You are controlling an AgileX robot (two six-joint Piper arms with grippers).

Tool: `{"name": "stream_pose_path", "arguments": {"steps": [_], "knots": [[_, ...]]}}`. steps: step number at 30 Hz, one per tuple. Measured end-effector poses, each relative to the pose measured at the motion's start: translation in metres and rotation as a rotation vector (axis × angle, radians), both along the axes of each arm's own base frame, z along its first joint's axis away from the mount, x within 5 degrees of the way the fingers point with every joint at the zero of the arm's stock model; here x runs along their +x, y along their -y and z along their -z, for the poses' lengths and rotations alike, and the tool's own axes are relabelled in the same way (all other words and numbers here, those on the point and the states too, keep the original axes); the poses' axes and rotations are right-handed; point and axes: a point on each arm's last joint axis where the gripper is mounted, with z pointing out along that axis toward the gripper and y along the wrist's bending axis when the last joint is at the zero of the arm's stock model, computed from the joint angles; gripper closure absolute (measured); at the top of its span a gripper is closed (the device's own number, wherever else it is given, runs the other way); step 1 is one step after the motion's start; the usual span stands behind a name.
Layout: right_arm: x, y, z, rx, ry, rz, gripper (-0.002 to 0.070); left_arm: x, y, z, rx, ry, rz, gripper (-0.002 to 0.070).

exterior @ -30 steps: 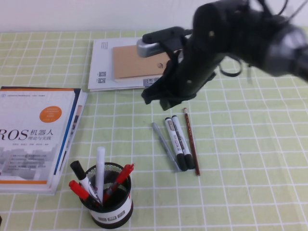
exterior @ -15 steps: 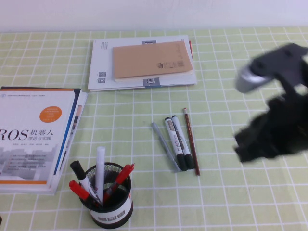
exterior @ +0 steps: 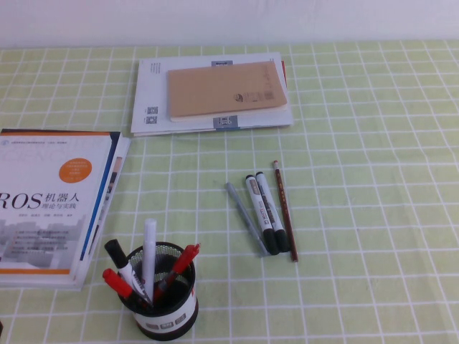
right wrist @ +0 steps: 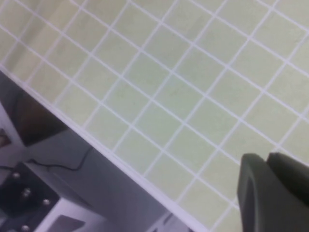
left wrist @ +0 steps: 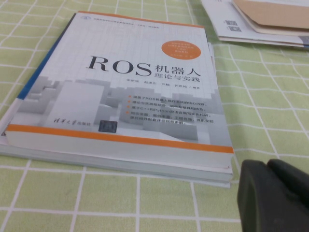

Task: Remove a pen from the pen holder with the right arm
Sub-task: 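Take a marker out of the pen holder and lay it on the table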

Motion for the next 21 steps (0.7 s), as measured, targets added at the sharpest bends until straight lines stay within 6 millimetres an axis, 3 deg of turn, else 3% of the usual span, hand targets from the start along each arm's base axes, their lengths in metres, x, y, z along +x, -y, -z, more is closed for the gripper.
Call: {"name": "stream_pose_path", "arguments": {"steps": [8, 11, 16, 21], "knots": [[0.014, 0.003, 0.002, -0.038, 0.138, 0.026, 0.0688, 0.000, 0.000, 0.000, 0.000, 0.000, 0.000, 0.0683], [0.023, 0.007, 0.013, 0.022, 0.241, 0.100, 0.0688, 0.000, 0.000, 0.000, 0.000, 0.000, 0.000, 0.0683], [0.026, 0.027, 0.056, 0.127, 0.427, 0.269, 0.0688, 0.000, 0.000, 0.000, 0.000, 0.000, 0.000, 0.0683], [0.013, 0.050, 0.114, 0.208, 0.644, 0.428, 0.0688, 0.000, 0.000, 0.000, 0.000, 0.000, 0.000, 0.0683]]}}
